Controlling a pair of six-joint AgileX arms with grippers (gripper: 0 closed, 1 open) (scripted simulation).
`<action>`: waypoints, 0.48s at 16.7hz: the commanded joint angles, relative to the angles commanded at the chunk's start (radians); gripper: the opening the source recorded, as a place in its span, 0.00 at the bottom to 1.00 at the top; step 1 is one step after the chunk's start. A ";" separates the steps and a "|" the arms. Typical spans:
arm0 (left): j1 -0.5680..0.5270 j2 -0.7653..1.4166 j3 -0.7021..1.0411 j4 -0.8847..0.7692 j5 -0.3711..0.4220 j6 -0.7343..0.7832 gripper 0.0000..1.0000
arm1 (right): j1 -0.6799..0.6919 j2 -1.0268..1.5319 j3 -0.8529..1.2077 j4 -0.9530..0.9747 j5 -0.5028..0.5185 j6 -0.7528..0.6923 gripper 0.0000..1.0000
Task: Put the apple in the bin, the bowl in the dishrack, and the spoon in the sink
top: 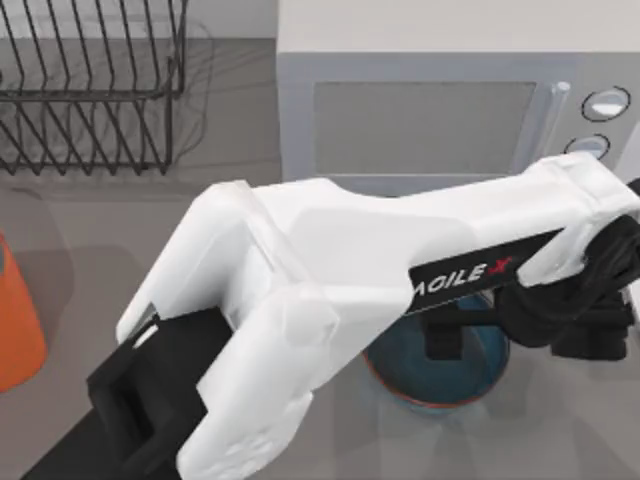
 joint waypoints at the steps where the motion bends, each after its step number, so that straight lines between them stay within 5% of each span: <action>1: 0.000 0.000 0.000 0.000 0.000 0.000 0.92 | 0.000 0.000 0.000 0.000 0.000 0.000 1.00; 8: 0.000 0.000 0.000 0.000 0.000 0.000 0.40 | 0.000 0.000 0.000 0.000 0.000 0.000 1.00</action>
